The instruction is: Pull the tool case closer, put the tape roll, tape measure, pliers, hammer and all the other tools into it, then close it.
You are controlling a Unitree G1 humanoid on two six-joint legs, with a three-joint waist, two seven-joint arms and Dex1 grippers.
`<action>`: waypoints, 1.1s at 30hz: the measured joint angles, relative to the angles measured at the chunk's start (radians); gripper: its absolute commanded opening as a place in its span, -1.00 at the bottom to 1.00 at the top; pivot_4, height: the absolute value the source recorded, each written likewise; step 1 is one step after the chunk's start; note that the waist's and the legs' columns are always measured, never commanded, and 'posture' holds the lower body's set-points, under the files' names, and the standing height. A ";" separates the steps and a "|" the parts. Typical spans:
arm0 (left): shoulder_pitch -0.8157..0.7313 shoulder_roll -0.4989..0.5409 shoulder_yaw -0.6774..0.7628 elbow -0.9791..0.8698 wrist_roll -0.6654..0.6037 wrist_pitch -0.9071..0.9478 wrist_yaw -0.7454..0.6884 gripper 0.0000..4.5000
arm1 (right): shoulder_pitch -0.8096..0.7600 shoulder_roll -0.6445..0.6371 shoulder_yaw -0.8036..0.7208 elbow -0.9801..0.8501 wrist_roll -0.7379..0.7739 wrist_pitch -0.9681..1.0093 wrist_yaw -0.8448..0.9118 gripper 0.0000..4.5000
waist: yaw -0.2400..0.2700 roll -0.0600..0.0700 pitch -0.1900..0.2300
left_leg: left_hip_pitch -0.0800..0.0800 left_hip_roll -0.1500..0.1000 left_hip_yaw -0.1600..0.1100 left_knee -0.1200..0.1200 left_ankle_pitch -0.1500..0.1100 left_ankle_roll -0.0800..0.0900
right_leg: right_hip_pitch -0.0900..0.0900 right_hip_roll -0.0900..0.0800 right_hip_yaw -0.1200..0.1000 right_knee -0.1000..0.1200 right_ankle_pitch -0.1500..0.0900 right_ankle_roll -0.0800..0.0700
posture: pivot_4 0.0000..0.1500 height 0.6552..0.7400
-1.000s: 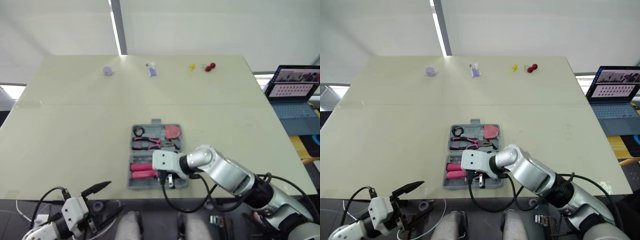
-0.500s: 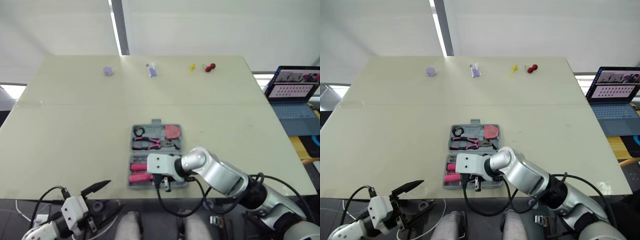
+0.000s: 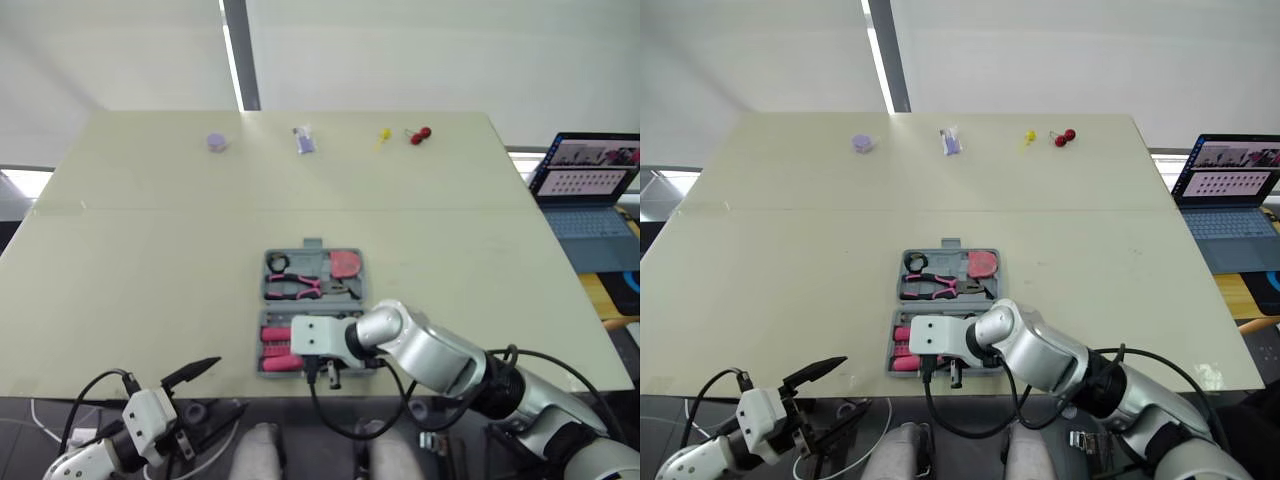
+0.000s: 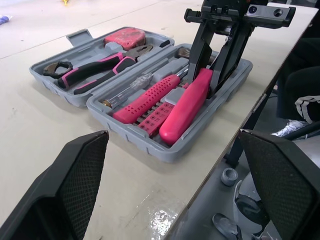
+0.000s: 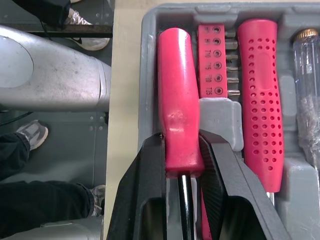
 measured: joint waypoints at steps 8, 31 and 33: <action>-0.009 0.000 0.000 0.009 0.007 -0.001 0.012 1.00 | -0.022 0.032 0.024 0.001 -0.012 0.044 -0.005 -0.82 | 0.000 0.000 0.000 | 0.000 0.000 0.000 0.000 0.000 0.000 | 0.000 0.000 0.000 0.000 0.000 0.000 | 1.00 1.00; -0.038 0.002 -0.002 0.028 0.035 -0.002 0.033 1.00 | -0.044 0.041 0.043 0.001 -0.020 0.065 -0.017 -0.82 | -0.001 -0.001 -0.001 | 0.000 0.000 0.003 0.000 0.000 0.000 | 0.000 0.000 0.000 0.001 0.000 0.000 | 1.00 1.00; -0.042 0.002 -0.003 0.033 0.038 -0.002 0.034 1.00 | -0.044 0.040 0.043 0.001 -0.020 0.065 -0.017 -0.82 | -0.001 -0.001 -0.001 | 0.000 0.000 0.003 0.000 0.000 0.000 | 0.000 0.000 0.000 0.001 0.000 0.000 | 1.00 1.00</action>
